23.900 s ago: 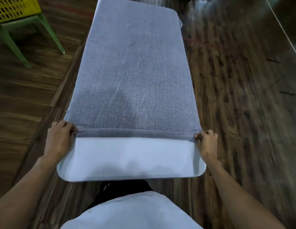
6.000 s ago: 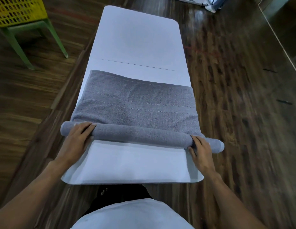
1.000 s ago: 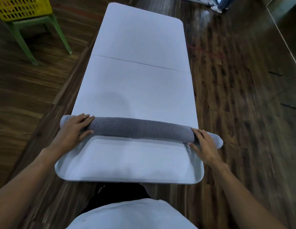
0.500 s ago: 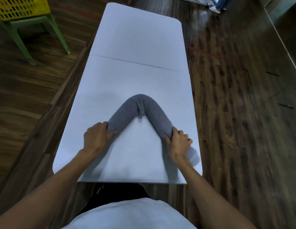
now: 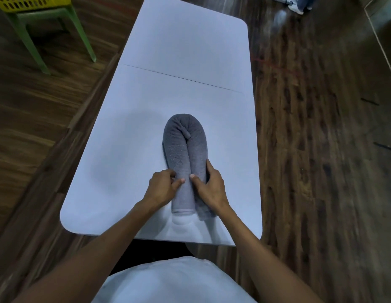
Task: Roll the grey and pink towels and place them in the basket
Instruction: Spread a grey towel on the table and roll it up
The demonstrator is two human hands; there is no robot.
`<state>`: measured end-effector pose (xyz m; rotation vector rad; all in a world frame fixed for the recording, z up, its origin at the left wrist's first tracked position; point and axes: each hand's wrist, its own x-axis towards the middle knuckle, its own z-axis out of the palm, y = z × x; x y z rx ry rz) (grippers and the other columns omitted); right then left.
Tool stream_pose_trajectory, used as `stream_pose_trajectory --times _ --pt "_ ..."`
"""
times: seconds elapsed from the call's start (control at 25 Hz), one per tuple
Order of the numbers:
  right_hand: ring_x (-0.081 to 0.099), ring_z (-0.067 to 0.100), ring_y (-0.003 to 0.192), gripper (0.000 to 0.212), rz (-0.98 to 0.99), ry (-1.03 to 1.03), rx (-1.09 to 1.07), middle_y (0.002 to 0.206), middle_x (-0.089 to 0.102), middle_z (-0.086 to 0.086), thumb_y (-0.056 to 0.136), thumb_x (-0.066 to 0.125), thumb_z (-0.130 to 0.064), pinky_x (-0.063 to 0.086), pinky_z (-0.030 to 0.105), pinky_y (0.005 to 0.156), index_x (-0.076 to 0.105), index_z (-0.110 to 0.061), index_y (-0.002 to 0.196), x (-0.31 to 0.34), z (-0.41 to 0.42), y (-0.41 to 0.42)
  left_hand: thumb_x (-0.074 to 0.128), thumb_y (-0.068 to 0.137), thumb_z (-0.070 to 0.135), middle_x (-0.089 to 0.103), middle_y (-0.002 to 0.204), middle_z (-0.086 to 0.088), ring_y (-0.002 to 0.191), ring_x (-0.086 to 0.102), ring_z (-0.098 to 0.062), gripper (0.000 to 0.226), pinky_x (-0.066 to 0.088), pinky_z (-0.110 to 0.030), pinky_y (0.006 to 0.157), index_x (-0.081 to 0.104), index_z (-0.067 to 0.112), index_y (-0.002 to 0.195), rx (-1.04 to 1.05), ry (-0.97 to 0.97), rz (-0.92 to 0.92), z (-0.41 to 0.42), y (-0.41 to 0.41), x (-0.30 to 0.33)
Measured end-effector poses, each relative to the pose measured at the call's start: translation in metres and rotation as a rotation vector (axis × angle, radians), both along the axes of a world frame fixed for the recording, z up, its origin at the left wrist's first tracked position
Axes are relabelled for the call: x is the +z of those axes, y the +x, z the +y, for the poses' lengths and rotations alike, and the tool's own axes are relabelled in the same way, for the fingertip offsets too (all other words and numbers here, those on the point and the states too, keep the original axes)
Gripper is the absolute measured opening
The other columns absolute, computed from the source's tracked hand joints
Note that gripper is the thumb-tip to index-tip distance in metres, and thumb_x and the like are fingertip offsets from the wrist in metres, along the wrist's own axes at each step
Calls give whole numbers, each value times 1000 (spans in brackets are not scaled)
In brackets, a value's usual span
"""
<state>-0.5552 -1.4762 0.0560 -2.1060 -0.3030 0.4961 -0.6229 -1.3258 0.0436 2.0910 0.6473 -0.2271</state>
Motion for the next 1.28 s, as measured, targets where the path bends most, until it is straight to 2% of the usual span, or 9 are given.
stream_pose_trajectory --times 0.04,0.12,0.2,0.32,0.48,0.6,0.88,1.08,1.28 --pt "63 10 84 39 33 -32 7 99 66 -3 84 70 -37 52 22 66 52 -22 115 2 -5 5 65 89 35 67 83 -8 77 68 -26 27 58 -38 71 62 8 87 1 -87 4 -5 4 -2" --pt "55 16 114 87 38 -258 93 128 55 -2 73 69 -64 50 36 92 32 -27 142 1 -16 15 64 90 29 67 80 -12 74 68 -27 28 60 -42 66 64 3 81 -20 -199 37 -13 13 -3" --pt "29 23 140 123 49 -515 189 155 28 1 63 65 -79 27 58 112 -4 -31 153 -4 -16 19 64 90 28 71 77 -9 71 68 -23 27 59 -39 68 70 5 78 -98 -175 57 -7 20 -5" --pt "10 29 147 143 34 -681 210 161 5 8 54 66 -83 14 68 111 -28 -30 147 -14 0 16 63 90 30 70 74 -2 68 64 -16 25 51 -33 68 73 13 75 -179 -68 78 16 28 -7" --pt "35 36 131 135 -95 -751 84 148 29 18 58 57 -88 35 58 100 -16 -23 151 -23 17 10 60 93 29 70 82 0 68 57 -8 20 39 -25 67 74 17 85 -199 12 66 29 29 -13" --pt "49 34 113 113 -193 -683 51 128 49 15 73 60 -72 41 49 91 1 -18 153 -22 26 8 57 94 33 72 98 -1 82 63 -17 21 49 -30 77 73 19 97 -111 58 19 37 19 -20" --pt "52 31 113 104 -192 -532 65 128 51 10 75 62 -66 43 48 95 8 -21 153 -21 119 -32 51 97 32 67 113 -6 103 60 -29 29 49 -41 85 64 18 118 -2 430 -114 145 -55 -27" --pt "54 30 113 100 -209 -422 100 125 53 7 72 60 -70 45 50 95 14 -27 149 -14 260 -100 60 91 29 64 105 -9 96 60 -34 24 49 -41 75 66 15 109 46 547 -68 267 -149 -24" --pt "51 35 117 101 -199 -386 234 131 49 9 71 62 -67 43 55 96 13 -29 150 -5 402 -157 53 95 34 61 112 -7 104 57 -29 30 50 -44 84 61 18 118 192 565 7 385 -225 -10"
